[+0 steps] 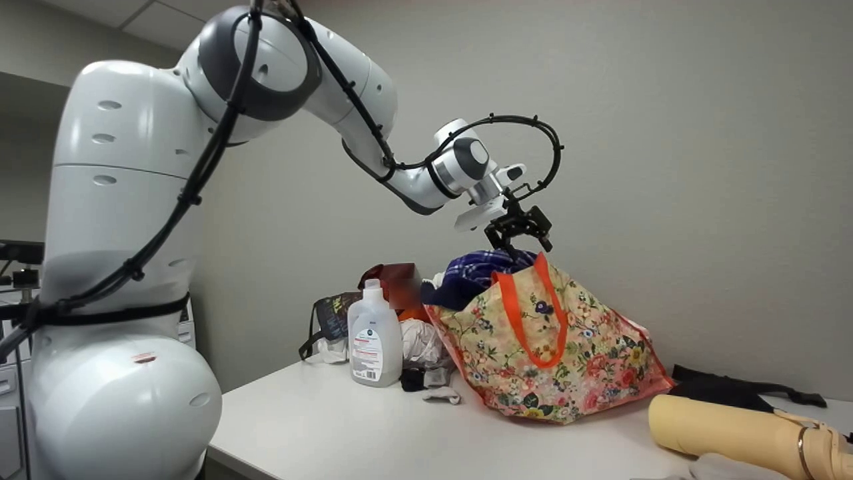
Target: Put the clothes in the bag
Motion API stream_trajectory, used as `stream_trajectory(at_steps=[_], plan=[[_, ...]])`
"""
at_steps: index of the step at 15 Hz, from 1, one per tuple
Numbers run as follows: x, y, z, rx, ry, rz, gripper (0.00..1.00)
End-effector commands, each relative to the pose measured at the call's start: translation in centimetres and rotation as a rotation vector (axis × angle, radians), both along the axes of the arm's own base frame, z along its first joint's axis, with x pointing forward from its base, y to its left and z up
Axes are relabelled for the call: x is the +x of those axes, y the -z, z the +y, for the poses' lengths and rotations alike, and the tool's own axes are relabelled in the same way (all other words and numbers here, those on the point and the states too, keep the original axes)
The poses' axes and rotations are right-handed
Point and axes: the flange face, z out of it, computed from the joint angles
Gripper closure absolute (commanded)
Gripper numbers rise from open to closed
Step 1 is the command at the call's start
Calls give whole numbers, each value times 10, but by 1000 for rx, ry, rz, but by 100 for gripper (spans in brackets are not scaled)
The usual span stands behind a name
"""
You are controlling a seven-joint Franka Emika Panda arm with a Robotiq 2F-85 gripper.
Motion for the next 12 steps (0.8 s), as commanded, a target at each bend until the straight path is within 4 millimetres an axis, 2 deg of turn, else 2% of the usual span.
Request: stream_trajectory(at_steps=[1, 6, 12], plan=[[-8, -43, 20, -4, -58, -18, 0], [-18, -90, 50, 18, -137, -52, 0], [-39, -116, 84, 54, -209, -31, 0]])
